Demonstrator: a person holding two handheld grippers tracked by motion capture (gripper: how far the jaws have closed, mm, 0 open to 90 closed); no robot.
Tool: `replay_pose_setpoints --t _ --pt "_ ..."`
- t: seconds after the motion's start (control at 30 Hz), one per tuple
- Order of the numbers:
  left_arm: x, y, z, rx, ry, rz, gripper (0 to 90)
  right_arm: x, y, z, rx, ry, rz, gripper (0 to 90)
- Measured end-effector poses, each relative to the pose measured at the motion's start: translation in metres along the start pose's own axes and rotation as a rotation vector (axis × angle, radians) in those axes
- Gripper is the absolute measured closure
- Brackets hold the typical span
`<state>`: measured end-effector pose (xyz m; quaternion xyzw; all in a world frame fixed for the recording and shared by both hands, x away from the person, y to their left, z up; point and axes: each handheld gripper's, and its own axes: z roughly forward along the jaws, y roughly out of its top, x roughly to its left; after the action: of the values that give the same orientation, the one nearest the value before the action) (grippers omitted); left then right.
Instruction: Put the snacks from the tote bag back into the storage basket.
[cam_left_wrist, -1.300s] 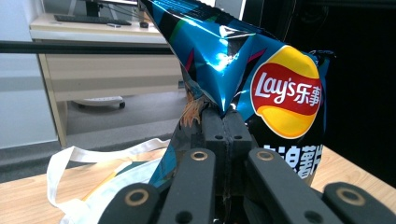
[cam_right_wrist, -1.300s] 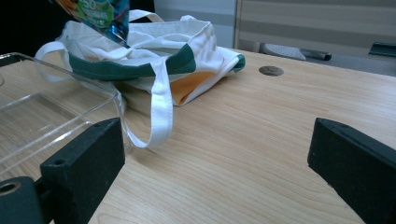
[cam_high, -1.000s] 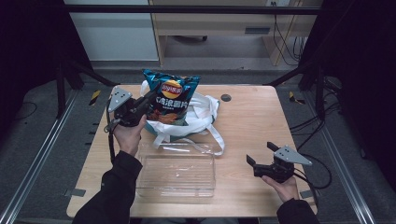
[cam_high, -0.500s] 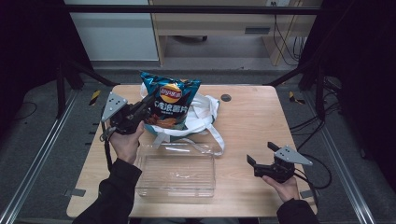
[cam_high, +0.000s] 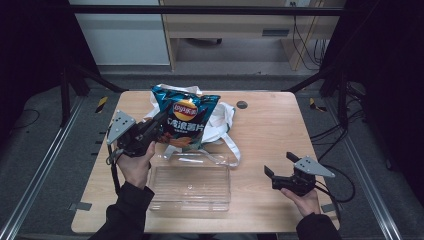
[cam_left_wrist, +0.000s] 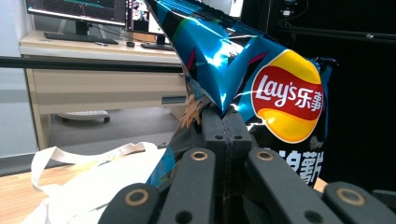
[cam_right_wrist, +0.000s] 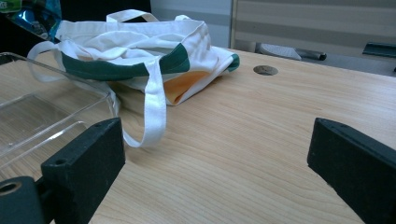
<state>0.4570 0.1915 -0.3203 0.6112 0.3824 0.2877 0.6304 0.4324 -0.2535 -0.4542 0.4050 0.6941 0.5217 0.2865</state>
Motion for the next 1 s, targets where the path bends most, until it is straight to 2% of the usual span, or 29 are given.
replay_pose_setpoints --t 0.23,0.47,0.77,1.0 --pt "-0.006 -0.010 -0.011 -0.001 -0.009 -0.009 90.0 0.002 0.001 -0.001 -0.020 0.008 -0.004 4.4" --pt "-0.013 -0.021 -0.016 0.031 -0.012 -0.014 90.0 0.003 0.003 -0.004 -0.047 0.011 -0.009 4.4" --pt "-0.024 -0.030 -0.021 0.047 -0.028 -0.016 90.0 0.004 0.003 -0.005 -0.051 0.013 -0.008 4.4" --pt "-0.027 -0.039 -0.026 0.064 -0.024 -0.011 90.0 0.004 0.003 -0.005 -0.051 0.013 -0.005 4.4"
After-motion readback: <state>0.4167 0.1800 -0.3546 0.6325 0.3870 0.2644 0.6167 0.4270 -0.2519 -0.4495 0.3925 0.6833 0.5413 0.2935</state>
